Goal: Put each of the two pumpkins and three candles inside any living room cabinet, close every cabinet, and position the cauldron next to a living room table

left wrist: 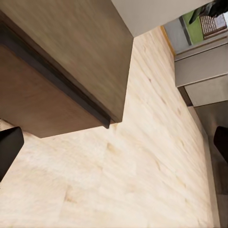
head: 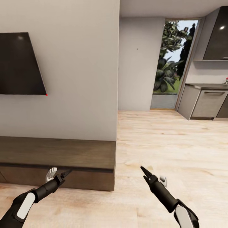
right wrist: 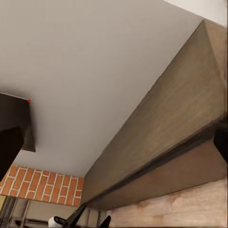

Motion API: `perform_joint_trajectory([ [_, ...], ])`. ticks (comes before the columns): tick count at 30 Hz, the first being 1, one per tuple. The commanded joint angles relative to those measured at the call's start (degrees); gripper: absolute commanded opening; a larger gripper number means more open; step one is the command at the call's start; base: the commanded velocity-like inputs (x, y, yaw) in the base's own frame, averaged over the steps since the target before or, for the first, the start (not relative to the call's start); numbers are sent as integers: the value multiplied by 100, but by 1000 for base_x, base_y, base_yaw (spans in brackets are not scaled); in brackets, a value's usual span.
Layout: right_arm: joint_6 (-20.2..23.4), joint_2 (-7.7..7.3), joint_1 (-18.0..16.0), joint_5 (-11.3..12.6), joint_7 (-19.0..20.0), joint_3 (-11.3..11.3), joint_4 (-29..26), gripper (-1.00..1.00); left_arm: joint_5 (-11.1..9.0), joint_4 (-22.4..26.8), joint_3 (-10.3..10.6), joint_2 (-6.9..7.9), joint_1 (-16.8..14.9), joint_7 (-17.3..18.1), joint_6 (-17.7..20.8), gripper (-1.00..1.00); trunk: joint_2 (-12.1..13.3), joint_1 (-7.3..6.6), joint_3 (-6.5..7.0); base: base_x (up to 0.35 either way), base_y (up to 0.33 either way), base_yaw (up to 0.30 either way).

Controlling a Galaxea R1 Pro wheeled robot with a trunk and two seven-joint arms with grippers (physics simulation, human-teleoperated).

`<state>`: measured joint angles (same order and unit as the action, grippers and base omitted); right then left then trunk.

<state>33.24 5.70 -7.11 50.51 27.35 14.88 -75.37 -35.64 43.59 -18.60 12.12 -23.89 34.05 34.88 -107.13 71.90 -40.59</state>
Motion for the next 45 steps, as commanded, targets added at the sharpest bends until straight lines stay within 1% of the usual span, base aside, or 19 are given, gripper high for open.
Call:
perform_joint_trajectory([
  [1, -12, -40, -1, 6, -1, 2, 60, 100, -3, 0, 0, 0, -1, 2, 1, 100, -42, 23, -18, 0, 0, 0],
  [4, -40, -99, -1, -26, 1, 4, 146, 100, 3, 0, 1, 1, 1, 4, 1, 100, -162, 88, -72, 0, 0, 0],
  [7, -46, -111, -1, -53, -1, -4, 157, 100, 4, 0, -2, 1, 0, 1, -5, 100, -282, 154, -126, 0, 0, 0],
  [16, -54, -105, -1, -67, -2, -41, 156, 100, 4, 0, -5, -2, -1, -5, -7, 100, -643, 352, -288, 0, 0, 0],
  [23, -111, -70, -1, -69, -2, -65, 154, 100, 13, 0, -89, -24, -1, -22, -5, 100, -924, 506, -413, 0, 0, 0],
  [25, -203, -67, -1, -68, -2, -75, 153, 100, 19, 0, -94, -35, -1, -22, -59, 100, -1004, 550, -449, 0, 0, 0],
  [28, -389, -62, -1, -68, -2, -88, 133, 100, 5, 0, -99, -42, 0, -16, -340, 100, -1124, 616, -503, 0, 0, 0],
  [30, -430, -61, -1, -68, -2, -94, 109, 100, 0, 0, -113, -47, -1, -16, -435, 100, -1205, 660, -539, 0, 0, 0],
  [33, -468, -40, -1, -68, -32, -97, 58, 100, -5, -6, -297, -60, 1, -21, -509, 100, -1325, 725, -593, 0, 0, 0],
  [35, -471, -45, -63, -63, -56, -132, -24, 100, -5, -70, -393, -102, 2, -37, -536, 100, -1405, 769, -629, 0, 0, 0],
  [36, -473, -41, -136, -53, -55, -150, -172, 100, -5, -143, -420, -125, 3, -40, -560, 100, -1445, 791, -647, 0, 0, 0],
  [39, -480, -23, -249, -41, -72, -206, -526, 100, -5, -307, -448, -158, 3, -43, -670, 100, -1566, 857, -701, 0, 0, 0],
  [40, -483, -11, -278, -41, -75, -259, -613, 100, -5, -348, -452, -164, 2, -42, -723, 100, -1606, 879, -719, 0, 0, 0],
  [41, -492, -1, -306, -44, -78, -371, -689, 100, -5, -384, -455, -169, 2, -40, -777, 100, -1646, 901, -737, 0, 0, 0],
  [45, -601, 2, -326, -59, -61, -612, -710, 100, -5, -414, -459, -167, -1, -31, -819, 100, -1806, 989, -808, 0, 0, 0],
])
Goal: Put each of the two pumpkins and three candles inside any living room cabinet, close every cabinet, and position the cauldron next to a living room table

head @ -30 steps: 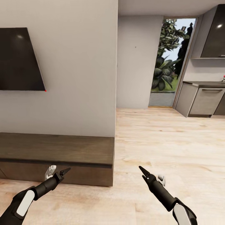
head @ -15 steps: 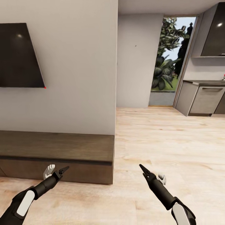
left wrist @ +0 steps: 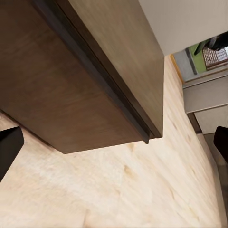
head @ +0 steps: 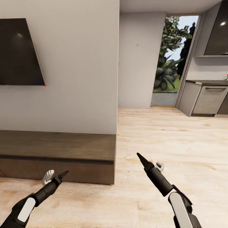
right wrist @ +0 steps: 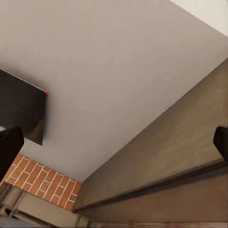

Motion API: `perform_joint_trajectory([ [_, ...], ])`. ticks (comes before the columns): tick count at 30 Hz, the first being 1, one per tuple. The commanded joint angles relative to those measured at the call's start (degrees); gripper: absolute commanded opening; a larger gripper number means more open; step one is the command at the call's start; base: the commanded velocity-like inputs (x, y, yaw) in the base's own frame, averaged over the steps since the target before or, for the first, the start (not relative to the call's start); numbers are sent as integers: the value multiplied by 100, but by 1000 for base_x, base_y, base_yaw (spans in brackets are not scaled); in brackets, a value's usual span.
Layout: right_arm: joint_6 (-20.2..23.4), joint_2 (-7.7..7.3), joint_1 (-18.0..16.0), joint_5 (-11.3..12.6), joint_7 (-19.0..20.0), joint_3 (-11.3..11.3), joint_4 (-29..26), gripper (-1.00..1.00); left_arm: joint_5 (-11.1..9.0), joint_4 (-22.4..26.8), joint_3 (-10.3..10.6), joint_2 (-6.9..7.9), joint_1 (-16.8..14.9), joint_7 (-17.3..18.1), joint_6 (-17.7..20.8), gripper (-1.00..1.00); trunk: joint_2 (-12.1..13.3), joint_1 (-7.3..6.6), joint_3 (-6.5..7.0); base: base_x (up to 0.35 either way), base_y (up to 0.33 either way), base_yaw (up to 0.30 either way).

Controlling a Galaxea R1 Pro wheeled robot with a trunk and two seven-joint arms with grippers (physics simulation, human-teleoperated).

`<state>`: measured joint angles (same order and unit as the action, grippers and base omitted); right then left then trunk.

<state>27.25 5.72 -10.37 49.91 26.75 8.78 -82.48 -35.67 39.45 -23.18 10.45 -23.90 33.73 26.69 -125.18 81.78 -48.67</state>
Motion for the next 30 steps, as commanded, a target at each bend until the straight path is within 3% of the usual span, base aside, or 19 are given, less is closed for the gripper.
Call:
perform_joint_trajectory([
  [1, -44, -7, -2, 6, -6, -34, 8, 100, -1, -3, 1, 0, 0, 4, -2, 100, -42, 23, -18, 0, 0, 0],
  [15, -119, -18, 0, 2, 12, -236, 21, 100, -53, -8, -19, 20, 0, 44, 83, 100, -603, 330, -270, 0, 0, 0],
  [17, -120, -18, 0, 1, 27, -238, 21, 100, -151, -8, -24, 31, 1, 46, 91, 100, -683, 374, -306, 0, 0, 0],
  [19, -120, -18, 0, 1, 42, -237, 21, 100, -478, -8, -24, 57, 0, 43, 103, 100, -763, 418, -342, 0, 0, 0],
  [24, -123, -18, 0, 1, 49, -236, 21, 100, -1017, -8, -21, 59, 0, -3, 107, 100, -964, 528, -431, 0, 0, 0],
  [30, -123, -16, 8, -5, 50, -228, 21, 100, -1157, -10, -16, 24, 1, -47, 61, 100, -1205, 660, -539, 0, 0, 0],
])
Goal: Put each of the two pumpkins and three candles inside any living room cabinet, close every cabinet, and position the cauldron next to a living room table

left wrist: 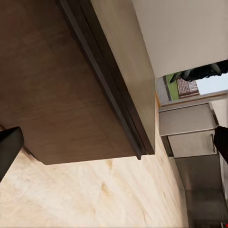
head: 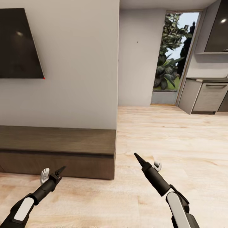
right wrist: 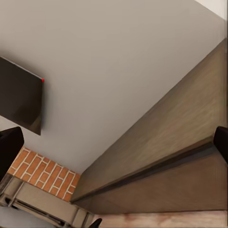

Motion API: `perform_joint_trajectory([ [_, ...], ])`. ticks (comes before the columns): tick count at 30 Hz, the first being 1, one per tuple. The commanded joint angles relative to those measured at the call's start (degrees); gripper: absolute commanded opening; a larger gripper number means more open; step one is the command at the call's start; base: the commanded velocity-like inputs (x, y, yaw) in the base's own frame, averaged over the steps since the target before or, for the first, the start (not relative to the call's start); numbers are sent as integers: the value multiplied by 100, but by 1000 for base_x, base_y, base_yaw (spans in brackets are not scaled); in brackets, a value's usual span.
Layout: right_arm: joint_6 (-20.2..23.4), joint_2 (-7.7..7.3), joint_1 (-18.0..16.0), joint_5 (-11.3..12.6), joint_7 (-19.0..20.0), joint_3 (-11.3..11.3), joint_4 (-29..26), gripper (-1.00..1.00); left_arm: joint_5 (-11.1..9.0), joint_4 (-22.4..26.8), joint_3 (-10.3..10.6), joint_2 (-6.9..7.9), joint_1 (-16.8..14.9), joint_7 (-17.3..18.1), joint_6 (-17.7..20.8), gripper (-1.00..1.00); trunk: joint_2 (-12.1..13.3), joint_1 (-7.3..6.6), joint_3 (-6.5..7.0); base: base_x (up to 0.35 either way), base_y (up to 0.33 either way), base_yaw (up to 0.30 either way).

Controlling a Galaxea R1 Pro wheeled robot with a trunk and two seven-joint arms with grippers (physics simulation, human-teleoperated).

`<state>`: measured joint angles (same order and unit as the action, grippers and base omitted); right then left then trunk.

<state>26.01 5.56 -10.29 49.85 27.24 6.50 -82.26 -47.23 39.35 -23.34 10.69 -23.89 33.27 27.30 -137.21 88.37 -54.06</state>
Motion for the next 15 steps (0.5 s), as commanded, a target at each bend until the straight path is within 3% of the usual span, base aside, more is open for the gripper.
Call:
perform_joint_trajectory([
  [1, 0, 0, 0, 1, 0, 2, 0, 100, -4, 1, 1, -3, -1, -1, -7, 100, -42, 23, -18, 0, 0, 0],
  [15, 0, -10, 1, -1, 0, 9, 0, 100, -37, -24, -20, -21, 1, -12, -13, 100, -603, 330, -270, 0, 0, 0],
])
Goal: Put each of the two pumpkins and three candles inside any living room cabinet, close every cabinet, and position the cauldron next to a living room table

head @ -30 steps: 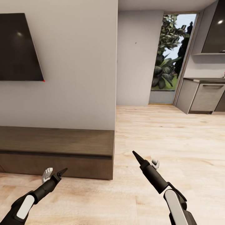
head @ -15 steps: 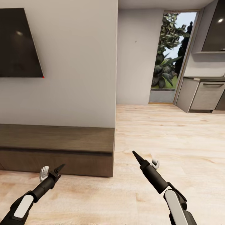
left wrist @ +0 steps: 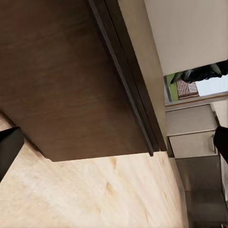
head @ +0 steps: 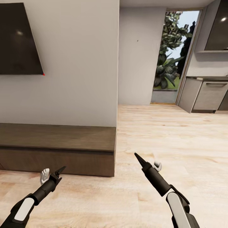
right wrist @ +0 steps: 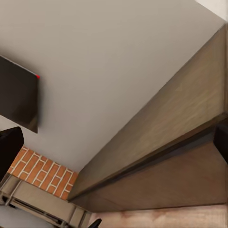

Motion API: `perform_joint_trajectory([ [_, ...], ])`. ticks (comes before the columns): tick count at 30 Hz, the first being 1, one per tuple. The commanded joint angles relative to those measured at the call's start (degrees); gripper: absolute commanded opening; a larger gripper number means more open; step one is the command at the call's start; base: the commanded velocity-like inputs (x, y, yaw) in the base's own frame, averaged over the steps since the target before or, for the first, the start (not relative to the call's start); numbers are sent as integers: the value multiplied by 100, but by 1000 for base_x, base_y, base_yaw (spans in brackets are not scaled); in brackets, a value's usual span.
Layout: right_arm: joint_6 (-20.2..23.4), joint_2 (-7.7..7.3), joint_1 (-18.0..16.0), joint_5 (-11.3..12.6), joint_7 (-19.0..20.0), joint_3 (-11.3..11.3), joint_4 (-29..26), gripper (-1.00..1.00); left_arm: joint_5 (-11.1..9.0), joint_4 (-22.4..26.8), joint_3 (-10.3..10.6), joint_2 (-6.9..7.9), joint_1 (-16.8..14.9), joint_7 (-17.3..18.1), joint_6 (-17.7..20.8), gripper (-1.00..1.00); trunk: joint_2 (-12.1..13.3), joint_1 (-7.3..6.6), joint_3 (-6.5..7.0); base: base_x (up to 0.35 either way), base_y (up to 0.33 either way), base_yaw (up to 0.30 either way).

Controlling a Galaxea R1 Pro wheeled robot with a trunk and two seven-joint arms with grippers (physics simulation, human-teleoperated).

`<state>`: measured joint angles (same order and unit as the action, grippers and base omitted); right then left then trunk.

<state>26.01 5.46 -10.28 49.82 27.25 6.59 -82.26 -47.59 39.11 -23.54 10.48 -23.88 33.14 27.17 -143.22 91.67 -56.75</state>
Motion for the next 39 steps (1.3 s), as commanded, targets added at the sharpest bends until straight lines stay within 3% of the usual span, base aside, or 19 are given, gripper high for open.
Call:
perform_joint_trajectory([
  [1, 0, 0, 0, 1, 0, 0, 0, 100, -3, 0, -1, 2, 0, 0, -3, 100, -3, 3, -23, 0, 0, 0],
  [7, 0, 5, 0, -2, 0, 0, 2, 100, 1, 0, -2, 6, 0, 29, -9, 100, -11, 19, -156, 0, 0, 0],
  [25, 24, -45, 0, 23, 8, -16, 38, 100, 2, 0, -2, 22, -3, 78, -8, 100, -11, 19, -156, 21, 0, 0],
  [31, 14, -27, 14, 14, 17, -7, 35, 100, -4, 0, -181, 14, -1, 73, 2, 100, -11, 19, -156, 32, 0, 0],
  [39, 6, 6, 34, 59, 4, 7, 35, 100, -5, 0, -237, 7, -1, 70, -9, 100, -11, 19, -156, 2, 0, 0],
])
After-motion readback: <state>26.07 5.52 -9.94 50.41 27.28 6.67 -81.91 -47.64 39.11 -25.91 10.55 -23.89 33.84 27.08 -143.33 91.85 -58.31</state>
